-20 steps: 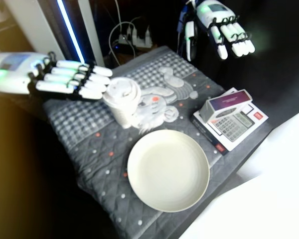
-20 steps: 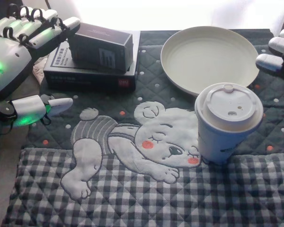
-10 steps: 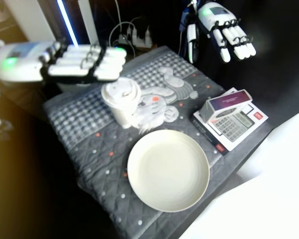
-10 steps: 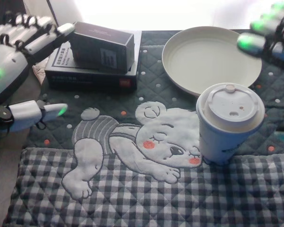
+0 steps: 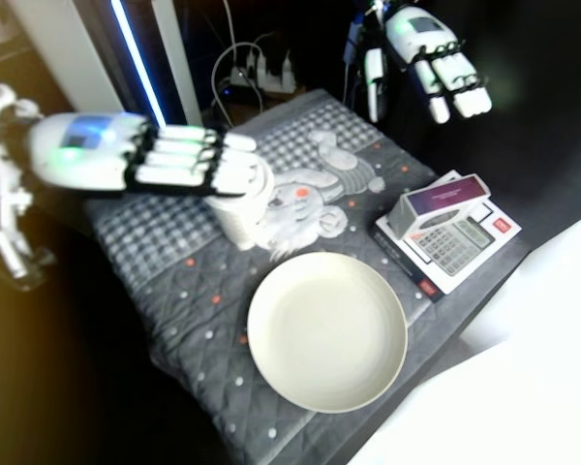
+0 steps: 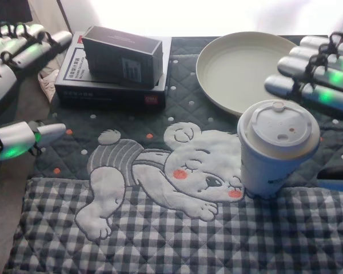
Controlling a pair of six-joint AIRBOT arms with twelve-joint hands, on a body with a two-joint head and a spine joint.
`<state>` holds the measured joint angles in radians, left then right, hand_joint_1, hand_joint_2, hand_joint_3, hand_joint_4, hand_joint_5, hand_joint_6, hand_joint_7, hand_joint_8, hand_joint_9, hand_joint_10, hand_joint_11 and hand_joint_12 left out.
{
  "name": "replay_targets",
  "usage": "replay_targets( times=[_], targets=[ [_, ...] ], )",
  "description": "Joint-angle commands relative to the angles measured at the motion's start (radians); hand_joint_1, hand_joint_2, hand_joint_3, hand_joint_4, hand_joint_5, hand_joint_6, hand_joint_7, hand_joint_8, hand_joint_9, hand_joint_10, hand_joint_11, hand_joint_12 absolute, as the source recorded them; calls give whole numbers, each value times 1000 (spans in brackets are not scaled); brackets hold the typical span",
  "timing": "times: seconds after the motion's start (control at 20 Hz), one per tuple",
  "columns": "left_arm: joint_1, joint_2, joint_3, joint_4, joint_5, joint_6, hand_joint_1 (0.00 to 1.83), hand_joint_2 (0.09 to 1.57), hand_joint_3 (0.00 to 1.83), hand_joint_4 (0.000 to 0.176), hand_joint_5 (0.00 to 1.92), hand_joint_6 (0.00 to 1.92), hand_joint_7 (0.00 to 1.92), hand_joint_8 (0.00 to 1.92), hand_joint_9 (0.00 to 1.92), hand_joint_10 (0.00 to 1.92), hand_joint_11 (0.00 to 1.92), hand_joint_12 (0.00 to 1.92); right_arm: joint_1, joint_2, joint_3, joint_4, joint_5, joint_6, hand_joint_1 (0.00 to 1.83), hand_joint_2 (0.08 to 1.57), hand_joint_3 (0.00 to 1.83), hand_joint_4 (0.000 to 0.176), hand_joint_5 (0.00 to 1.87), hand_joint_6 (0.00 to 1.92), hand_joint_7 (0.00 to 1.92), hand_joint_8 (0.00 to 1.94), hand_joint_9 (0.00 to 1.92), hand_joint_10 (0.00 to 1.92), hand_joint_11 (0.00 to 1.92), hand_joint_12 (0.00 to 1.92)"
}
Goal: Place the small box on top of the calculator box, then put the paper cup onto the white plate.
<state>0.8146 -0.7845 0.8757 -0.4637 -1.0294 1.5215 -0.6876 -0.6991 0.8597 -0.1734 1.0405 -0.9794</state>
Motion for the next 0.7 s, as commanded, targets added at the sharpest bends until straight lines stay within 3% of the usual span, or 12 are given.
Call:
replay_targets(
  times=[0.0,0.15,0.2,0.3,0.35,0.4,0.45,0.5,0.55,0.6,0.65],
  targets=[
    [-6,6,4,24,-123,0,640,1128,0,176,0,0,0,0,0,0,0,99,14,10,0,19,117,-2,635,1094,3,52,0,0,0,0,0,0,0,0],
    [-6,3,6,17,-124,0,642,1122,3,176,0,0,0,0,0,0,0,262,23,8,1,12,116,-2,639,1077,0,46,0,0,0,0,0,0,0,0],
    [-6,1,7,14,-123,0,657,1114,0,176,0,0,0,0,0,0,0,98,27,4,4,10,114,-3,630,1101,5,31,0,0,0,0,0,0,0,0],
    [-6,-2,9,10,-123,0,670,1119,0,176,0,0,0,0,0,0,0,3,54,-17,17,4,75,-3,625,1076,0,71,0,0,0,0,0,0,0,0],
    [-1,-1,8,8,-126,0,648,1106,0,176,0,0,0,0,0,0,16,8,76,-34,25,-7,41,-2,628,1096,5,36,0,0,0,0,0,0,0,0],
    [3,1,7,8,-130,0,643,1100,0,176,0,0,0,0,0,0,34,17,91,-46,29,-20,22,-2,633,1100,7,22,0,0,0,0,0,0,0,0],
    [7,3,6,6,-133,0,630,1101,0,176,0,0,0,0,0,0,61,32,103,-53,31,-30,11,-2,624,1081,0,65,0,0,0,0,0,0,0,0],
    [9,3,5,5,-137,0,637,1096,2,176,0,0,0,0,0,0,11,274,109,-57,32,-33,5,-2,635,1094,3,52,0,0,0,0,0,0,0,0],
    [9,3,5,5,-138,0,635,1093,1,176,0,0,0,0,0,0,1,383,112,-59,34,-33,-6,-2,637,1099,5,26,0,0,0,0,0,0,0,0],
    [9,2,5,5,-138,0,634,1085,0,176,0,0,0,0,0,0,0,445,116,-61,37,-38,-31,-2,639,1077,0,46,0,0,0,0,0,0,0,0],
    [9,2,5,4,-138,0,659,1089,0,174,0,0,0,0,0,0,0,289,118,-63,39,-39,-38,-2,640,1093,3,48,0,0,0,0,0,0,0,0]
  ],
)
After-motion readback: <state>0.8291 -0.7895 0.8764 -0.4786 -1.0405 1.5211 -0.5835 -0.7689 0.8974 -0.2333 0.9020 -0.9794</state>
